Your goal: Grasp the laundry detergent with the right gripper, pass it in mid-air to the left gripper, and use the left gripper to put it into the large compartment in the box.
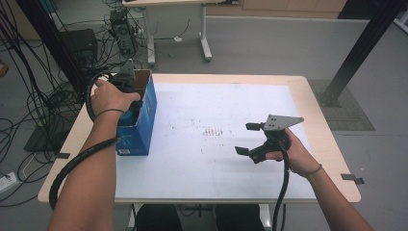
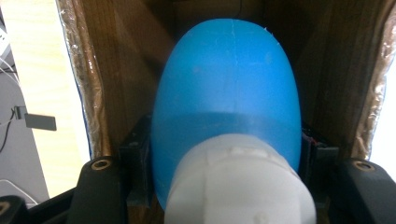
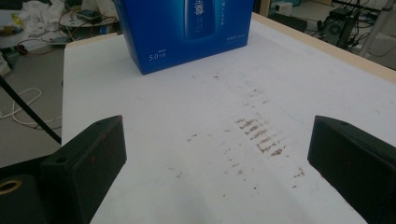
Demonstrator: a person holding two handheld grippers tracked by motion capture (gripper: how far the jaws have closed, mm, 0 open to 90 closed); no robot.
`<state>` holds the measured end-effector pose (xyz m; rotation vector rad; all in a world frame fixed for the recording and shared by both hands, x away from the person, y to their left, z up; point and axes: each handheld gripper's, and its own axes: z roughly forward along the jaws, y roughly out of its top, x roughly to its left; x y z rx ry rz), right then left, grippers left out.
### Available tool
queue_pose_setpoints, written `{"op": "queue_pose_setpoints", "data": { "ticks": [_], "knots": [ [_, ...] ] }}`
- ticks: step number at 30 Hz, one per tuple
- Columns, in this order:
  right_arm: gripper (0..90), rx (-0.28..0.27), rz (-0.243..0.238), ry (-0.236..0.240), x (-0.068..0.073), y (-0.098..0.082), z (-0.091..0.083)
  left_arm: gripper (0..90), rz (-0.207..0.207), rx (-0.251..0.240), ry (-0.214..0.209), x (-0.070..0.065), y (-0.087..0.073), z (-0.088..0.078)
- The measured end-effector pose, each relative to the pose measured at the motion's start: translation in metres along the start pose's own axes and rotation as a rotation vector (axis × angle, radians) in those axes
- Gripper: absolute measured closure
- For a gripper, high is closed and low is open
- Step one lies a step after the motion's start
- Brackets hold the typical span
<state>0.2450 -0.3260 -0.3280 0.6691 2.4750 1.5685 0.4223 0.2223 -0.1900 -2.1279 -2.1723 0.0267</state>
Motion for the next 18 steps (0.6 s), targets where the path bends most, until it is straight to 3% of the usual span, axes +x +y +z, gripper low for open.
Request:
{"op": "queue_pose_setpoints", "data": {
  "ticks": [18],
  "knots": [
    [4.4,0.001,0.002,0.003,-0.0007,-0.0004,0.0011,37.6,-0.001,0.009,0.001,-0.0001,0.0019,-0.0001]
  ]
}}
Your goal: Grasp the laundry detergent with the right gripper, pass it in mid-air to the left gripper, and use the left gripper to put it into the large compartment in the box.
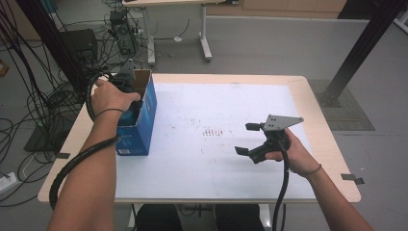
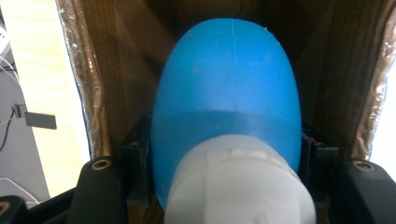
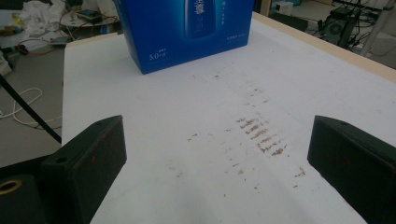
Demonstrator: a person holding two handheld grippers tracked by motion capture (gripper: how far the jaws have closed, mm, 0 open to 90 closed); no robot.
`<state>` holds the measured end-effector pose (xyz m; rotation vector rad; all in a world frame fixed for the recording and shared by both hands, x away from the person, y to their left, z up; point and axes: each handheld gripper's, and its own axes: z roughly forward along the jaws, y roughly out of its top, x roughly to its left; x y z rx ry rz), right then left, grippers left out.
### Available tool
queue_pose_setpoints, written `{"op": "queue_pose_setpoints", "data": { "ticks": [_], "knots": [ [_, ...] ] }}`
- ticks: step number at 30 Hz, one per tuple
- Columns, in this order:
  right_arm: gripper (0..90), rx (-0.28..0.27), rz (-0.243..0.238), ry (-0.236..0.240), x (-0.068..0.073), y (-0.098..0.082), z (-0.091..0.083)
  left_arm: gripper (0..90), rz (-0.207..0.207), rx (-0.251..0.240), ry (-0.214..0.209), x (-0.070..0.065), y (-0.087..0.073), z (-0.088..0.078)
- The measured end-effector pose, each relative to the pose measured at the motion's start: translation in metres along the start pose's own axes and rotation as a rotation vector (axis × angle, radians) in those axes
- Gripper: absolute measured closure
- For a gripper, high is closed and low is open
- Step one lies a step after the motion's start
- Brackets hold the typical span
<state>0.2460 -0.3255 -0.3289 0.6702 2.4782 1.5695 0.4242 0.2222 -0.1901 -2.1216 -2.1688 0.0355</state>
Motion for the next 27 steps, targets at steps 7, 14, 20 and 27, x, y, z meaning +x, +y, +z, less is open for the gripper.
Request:
{"op": "queue_pose_setpoints", "data": {
  "ticks": [7,14,20,27],
  "knots": [
    [4.4,-0.001,-0.004,0.001,-0.0003,0.0015,0.0008,37.5,-0.001,0.001,-0.002,0.0008,0.0002,0.0001],
    [4.3,0.005,0.0,0.0,-0.0003,0.0012,0.002,37.3,-0.002,0.0,-0.006,0.0033,0.0002,0.0006],
    [4.3,0.004,0.0,0.001,-0.0004,0.0015,0.003,36.8,-0.003,-0.003,-0.015,0.0059,0.0,0.0008],
    [4.3,0.005,0.004,0.0,-0.0011,0.0006,0.0032,32.9,-0.018,-0.003,-0.022,0.0087,0.0001,0.0007]
  ]
}}
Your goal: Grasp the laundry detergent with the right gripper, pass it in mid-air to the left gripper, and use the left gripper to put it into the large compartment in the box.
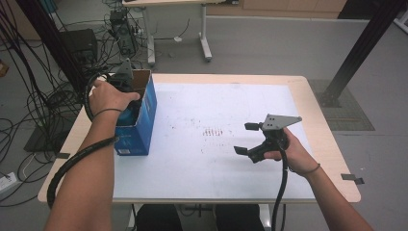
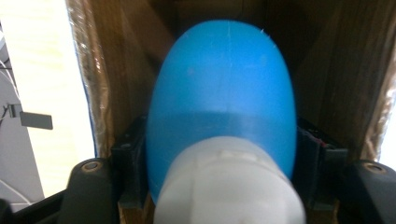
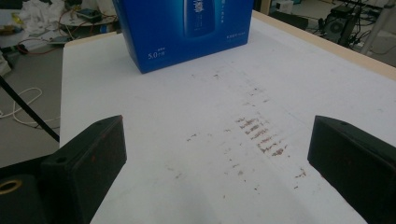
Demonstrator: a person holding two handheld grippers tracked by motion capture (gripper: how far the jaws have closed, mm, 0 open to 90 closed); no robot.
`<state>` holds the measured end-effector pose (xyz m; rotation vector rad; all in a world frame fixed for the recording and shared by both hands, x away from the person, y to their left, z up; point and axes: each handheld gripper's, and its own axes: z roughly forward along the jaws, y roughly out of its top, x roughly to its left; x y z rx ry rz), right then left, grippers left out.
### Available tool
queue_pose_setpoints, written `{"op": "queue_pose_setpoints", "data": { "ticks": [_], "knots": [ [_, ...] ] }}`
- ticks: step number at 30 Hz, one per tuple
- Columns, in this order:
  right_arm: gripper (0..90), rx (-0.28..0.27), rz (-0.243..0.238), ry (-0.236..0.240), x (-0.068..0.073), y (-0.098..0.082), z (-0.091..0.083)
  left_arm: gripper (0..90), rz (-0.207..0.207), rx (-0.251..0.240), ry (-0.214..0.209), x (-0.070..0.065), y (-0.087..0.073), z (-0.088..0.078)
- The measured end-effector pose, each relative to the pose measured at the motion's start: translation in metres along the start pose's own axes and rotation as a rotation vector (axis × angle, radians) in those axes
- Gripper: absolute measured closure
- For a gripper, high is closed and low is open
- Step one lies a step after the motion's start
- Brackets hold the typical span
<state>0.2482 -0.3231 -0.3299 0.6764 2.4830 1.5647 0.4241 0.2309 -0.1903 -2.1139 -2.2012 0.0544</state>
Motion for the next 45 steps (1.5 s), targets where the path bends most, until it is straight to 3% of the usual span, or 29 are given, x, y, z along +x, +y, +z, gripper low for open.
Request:
{"op": "queue_pose_setpoints", "data": {
  "ticks": [10,17,19,21,35,40,45],
  "knots": [
    [4.4,0.001,0.002,-0.001,-0.001,-0.001,0.0,30.6,-0.001,0.019,-0.002,-0.001,0.003,-0.009],
    [4.4,-0.003,-0.004,0.001,0.0,0.001,-0.001,29.5,-0.01,0.006,-0.001,-0.003,-0.002,-0.023],
    [4.4,-0.003,-0.005,0.001,0.0,0.001,-0.001,28.3,-0.007,0.006,0.02,-0.006,-0.002,-0.027],
    [4.4,-0.005,-0.004,0.001,0.0,0.0,-0.001,27.7,-0.007,-0.008,0.005,-0.004,-0.004,-0.034],
    [4.5,-0.009,-0.008,0.001,0.003,0.002,-0.002,26.8,0.043,-0.064,-0.012,-0.012,-0.017,-0.075],
    [4.5,-0.01,-0.01,0.0,0.003,0.003,-0.002,24.4,0.072,-0.08,0.01,-0.022,-0.021,-0.088],
    [4.6,-0.008,-0.012,0.0,0.003,0.004,-0.002,20.0,0.103,-0.096,0.003,-0.029,-0.026,-0.099]
  ]
}}
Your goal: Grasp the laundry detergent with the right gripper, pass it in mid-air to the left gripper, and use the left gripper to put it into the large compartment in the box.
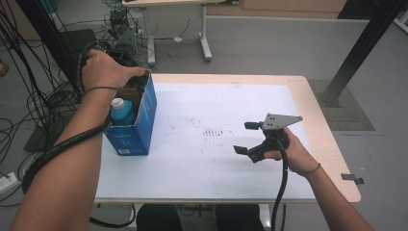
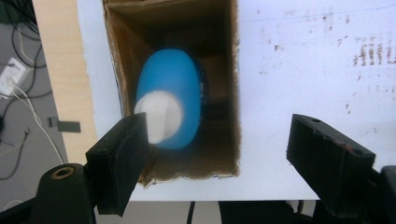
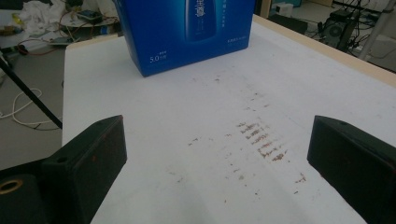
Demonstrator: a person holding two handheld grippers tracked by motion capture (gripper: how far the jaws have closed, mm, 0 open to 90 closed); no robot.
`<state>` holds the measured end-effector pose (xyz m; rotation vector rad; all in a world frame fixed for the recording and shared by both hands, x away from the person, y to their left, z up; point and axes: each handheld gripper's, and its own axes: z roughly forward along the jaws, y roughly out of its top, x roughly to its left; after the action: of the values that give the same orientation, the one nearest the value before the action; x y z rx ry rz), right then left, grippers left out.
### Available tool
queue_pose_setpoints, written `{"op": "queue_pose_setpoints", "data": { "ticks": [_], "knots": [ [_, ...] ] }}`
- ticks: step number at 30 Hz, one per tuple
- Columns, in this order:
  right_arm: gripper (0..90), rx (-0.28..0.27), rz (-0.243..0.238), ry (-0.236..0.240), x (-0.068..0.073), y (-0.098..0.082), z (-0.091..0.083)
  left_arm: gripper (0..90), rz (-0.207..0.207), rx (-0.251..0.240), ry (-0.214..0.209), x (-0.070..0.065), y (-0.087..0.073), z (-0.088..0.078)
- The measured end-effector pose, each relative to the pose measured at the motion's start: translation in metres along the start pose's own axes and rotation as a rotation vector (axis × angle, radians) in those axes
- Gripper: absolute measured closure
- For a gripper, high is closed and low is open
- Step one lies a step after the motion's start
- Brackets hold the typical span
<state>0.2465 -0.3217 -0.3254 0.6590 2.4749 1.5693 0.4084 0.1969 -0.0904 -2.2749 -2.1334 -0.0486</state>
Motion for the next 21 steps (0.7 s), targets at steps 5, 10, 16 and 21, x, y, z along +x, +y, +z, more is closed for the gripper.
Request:
{"op": "queue_pose_setpoints", "data": {
  "ticks": [5,10,16,21],
  "knots": [
    [4.6,0.003,0.0,-0.005,0.0,0.002,-0.001,15.3,0.042,-0.006,0.011,-0.014,-0.003,-0.014],
    [4.6,0.004,0.0,-0.008,0.0,0.002,-0.002,9.6,0.087,-0.041,0.002,-0.025,-0.012,-0.026],
    [4.7,0.016,0.001,-0.023,0.001,0.006,-0.004,6.5,0.192,-0.06,-0.01,-0.047,-0.024,-0.034],
    [4.7,0.021,0.006,-0.039,0.002,0.007,-0.007,6.5,0.242,-0.083,-0.031,-0.057,-0.032,-0.033]
  ]
}}
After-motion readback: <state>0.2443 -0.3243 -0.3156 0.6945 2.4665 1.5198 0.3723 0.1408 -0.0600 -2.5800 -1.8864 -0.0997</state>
